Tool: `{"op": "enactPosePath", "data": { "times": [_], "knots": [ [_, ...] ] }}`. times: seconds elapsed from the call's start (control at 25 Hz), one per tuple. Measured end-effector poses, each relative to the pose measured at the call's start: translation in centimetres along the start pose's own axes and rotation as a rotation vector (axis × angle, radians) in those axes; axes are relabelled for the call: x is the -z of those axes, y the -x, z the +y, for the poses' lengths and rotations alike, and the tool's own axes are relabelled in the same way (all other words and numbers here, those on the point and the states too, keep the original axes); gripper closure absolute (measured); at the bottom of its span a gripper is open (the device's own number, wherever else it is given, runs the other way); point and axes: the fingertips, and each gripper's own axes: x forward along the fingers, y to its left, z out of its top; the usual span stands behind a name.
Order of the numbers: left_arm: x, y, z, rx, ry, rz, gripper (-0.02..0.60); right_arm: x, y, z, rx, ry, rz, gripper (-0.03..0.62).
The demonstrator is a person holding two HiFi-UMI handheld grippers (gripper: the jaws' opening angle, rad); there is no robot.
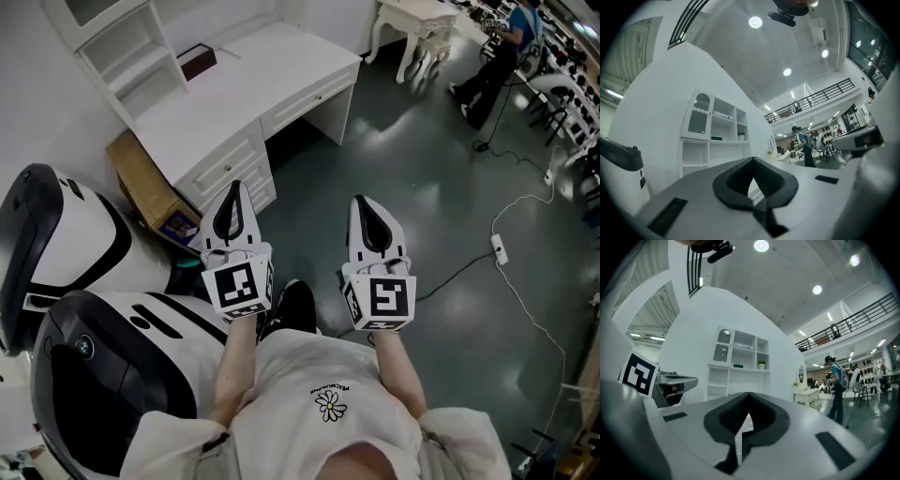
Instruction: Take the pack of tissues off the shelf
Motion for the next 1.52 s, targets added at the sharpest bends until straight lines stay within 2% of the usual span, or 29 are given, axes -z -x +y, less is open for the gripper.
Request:
{"op": "enactPosePath", "data": {
  "times": [0.12,0.28,0.6,0.92,1.0,1.2,1.36,1.52],
  "knots": [
    [-0.3,-2.2,0.3,-0.005,-0.002,-0.026,0.583,-0.1,-1.5,-0.9,0.001,-0.014,-0.014,0.591],
    [0.5,-6.4,0.2,0.025,0.007,-0.062,0.583,0.5,-4.9,-1.6,0.007,0.013,-0.038,0.591],
    [2.4,-17.3,1.9,0.047,0.001,-0.089,0.583,2.0,-16.1,-2.6,-0.012,0.066,-0.040,0.591],
    [4.3,-30.0,6.1,0.010,0.044,-0.041,0.583,3.8,-32.6,-3.4,-0.092,0.076,0.067,0.591],
    [4.9,-33.3,7.4,0.002,0.060,-0.027,0.583,3.9,-36.8,-3.2,-0.113,0.069,0.073,0.591],
    [5.7,-40.5,10.2,-0.004,0.037,-0.026,0.583,3.2,-45.8,-2.8,-0.142,0.051,0.041,0.591],
    [6.4,-44.5,12.3,-0.015,0.039,-0.018,0.583,3.8,-50.6,-2.8,-0.152,0.039,0.060,0.591],
    [6.7,-46.5,13.5,-0.025,0.026,-0.004,0.583,4.4,-53.0,-2.8,-0.158,0.023,0.083,0.591]
  ]
}}
